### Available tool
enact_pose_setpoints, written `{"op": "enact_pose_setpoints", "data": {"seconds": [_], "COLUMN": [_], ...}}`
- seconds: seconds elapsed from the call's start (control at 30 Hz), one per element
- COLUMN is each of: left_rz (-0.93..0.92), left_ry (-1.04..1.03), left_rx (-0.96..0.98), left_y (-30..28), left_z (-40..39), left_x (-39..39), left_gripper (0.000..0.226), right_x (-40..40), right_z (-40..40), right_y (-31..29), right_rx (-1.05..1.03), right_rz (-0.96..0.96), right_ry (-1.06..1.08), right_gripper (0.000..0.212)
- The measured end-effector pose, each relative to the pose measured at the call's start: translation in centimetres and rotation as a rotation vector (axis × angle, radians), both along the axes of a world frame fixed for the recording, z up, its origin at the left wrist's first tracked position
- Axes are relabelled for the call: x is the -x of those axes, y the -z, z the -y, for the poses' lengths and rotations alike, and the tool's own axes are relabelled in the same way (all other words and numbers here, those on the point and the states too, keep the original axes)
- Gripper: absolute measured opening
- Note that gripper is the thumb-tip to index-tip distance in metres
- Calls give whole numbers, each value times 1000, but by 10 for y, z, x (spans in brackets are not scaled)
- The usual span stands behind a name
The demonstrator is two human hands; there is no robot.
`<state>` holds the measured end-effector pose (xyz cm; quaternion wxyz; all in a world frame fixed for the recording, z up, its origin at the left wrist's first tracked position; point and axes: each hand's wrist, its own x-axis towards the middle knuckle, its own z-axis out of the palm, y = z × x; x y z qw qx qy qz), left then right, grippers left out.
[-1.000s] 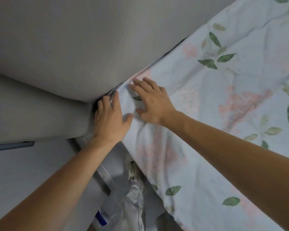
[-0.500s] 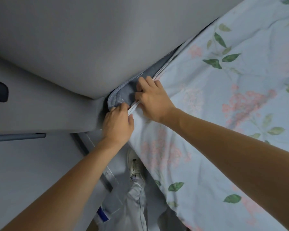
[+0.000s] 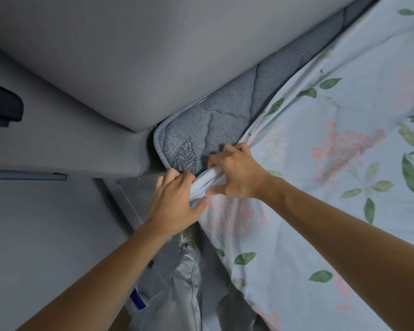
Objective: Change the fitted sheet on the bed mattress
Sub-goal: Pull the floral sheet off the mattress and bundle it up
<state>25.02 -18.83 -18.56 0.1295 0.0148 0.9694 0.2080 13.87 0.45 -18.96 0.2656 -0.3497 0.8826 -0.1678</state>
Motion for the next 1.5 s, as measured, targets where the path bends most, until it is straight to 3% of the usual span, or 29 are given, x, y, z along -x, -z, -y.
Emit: {"op": "enact_pose_setpoints", "data": {"seconds": [0.1,0.2,0.3,0.4,0.5,0.6,0.67,0.8,0.9,1.07,1.2,1.37,1.43,1.5], "left_rz": [13,-21,-51,-22,124,308,358,275,177,123,359,517,556,546], "left_ry": [57,159,209,188,139,166,200,206,215,136,59,65,75,39], "left_rx": [24,45,26,-100,-198,-130,-48,-44,-80,-50,-171,-299,-216,-143], "left_y": [3,4,2,-15,-32,-26,-18,-5,0,2,-16,-69,-74,-66], "left_z": [1,-2,-10,-15,-20,-21,-23,-30,-37,-56,-63,-77,-88,-100], "left_x": [-5,-8,-17,-24,-27,-27,-29,-48,-72,-97,-104,-114,-125,-130], "left_gripper": [63,49,40,37,36,55,66,49,40,29,22,47,66,68], "right_x": [-10,-20,-28,-34,-38,-48,-54,-75,-97,-116,-117,-117,-129,-141], "right_z": [1,-9,-25,-40,-54,-66,-70,-67,-60,-49,-51,-70,-75,-80], "right_y": [-5,-6,-16,-38,-55,-49,-41,-22,-22,-34,-57,-94,-100,-98], "right_rx": [-62,-75,-50,-15,-31,-69,-88,-213,-239,-245,-342,-299,-308,-314], "right_rz": [6,54,120,205,266,277,319,134,54,46,171,300,249,198], "right_ry": [-90,-106,-90,-44,17,48,59,-119,-216,-325,-393,-345,-334,-302], "right_gripper": [45,25,19,14,12,15,30,61,69,60,53,35,38,40]}}
